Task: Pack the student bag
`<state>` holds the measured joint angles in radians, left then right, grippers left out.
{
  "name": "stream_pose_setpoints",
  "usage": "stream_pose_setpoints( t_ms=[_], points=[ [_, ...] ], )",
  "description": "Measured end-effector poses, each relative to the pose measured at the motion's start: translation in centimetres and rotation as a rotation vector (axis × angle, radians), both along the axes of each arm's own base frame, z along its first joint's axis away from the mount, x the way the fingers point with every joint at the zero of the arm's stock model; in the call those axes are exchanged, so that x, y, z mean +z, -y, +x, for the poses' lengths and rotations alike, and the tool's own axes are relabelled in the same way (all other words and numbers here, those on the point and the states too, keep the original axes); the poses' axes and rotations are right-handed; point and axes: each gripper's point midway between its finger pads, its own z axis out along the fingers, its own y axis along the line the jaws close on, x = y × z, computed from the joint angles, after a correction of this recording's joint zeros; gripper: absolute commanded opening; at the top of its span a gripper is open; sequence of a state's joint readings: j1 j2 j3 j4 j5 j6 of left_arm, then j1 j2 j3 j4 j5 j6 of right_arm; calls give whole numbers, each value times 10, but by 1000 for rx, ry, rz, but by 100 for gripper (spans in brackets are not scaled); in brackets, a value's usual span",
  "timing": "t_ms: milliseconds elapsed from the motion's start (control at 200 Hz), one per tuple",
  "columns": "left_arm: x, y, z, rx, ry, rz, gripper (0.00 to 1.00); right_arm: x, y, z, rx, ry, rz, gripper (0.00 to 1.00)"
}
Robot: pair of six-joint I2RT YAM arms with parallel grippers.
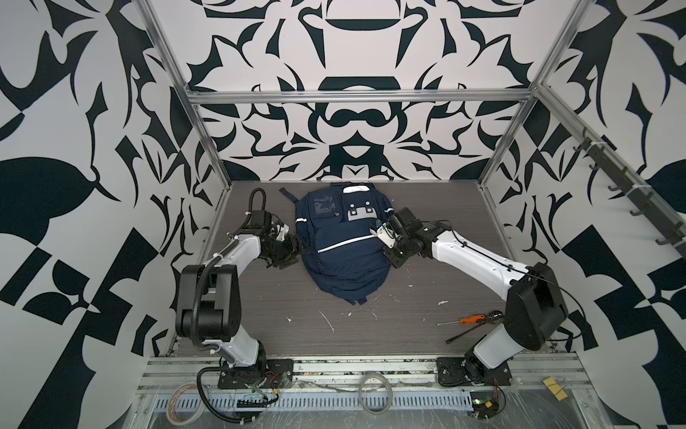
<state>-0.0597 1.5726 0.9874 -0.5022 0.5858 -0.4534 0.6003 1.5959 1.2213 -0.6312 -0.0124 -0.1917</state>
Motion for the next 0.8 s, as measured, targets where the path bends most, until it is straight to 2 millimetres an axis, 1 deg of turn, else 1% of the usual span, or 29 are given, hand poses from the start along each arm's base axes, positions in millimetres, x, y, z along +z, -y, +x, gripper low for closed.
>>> stream_pose_setpoints(
  t_ms=[20,50,70,110,140,220,260,270,285,350,405,490,605,705,800],
  points=[
    [6,2,-2,-5,14,-3,75,0,-1,0,-8,-2,4,0],
    [14,6,-5,-9,36,-9,75,0,-2,-1,-17,-5,9,0],
    [19,7,-7,-9,45,-13,79,0,-3,-1,-23,-5,11,0],
    [29,15,-14,-22,63,-27,82,0,-7,-3,-29,-5,16,0],
    [36,22,-20,-35,72,-41,83,0,-11,-5,-27,-7,19,0],
    [44,40,-40,-63,63,-88,84,1,-27,-15,-3,-16,38,0],
    [43,47,-51,-66,43,-115,84,2,-36,-20,12,-19,55,0],
    [42,47,-53,-65,38,-119,87,2,-38,-21,16,-21,60,0],
    [40,49,-59,-60,25,-133,88,3,-42,-23,22,-23,69,0],
    [31,49,-75,-18,-24,-165,89,5,-58,-32,48,-33,108,0],
    [23,47,-83,20,-61,-185,88,7,-70,-39,70,-42,138,0],
    [15,47,-86,62,-104,-206,87,10,-84,-50,93,-62,175,0],
    [8,50,-74,91,-122,-228,86,12,-94,-60,113,-93,211,0],
    [-7,51,-69,114,-173,-229,61,12,-98,-65,117,-108,224,0],
    [-17,52,-60,147,-199,-242,49,13,-97,-63,97,-115,232,0]
  ],
)
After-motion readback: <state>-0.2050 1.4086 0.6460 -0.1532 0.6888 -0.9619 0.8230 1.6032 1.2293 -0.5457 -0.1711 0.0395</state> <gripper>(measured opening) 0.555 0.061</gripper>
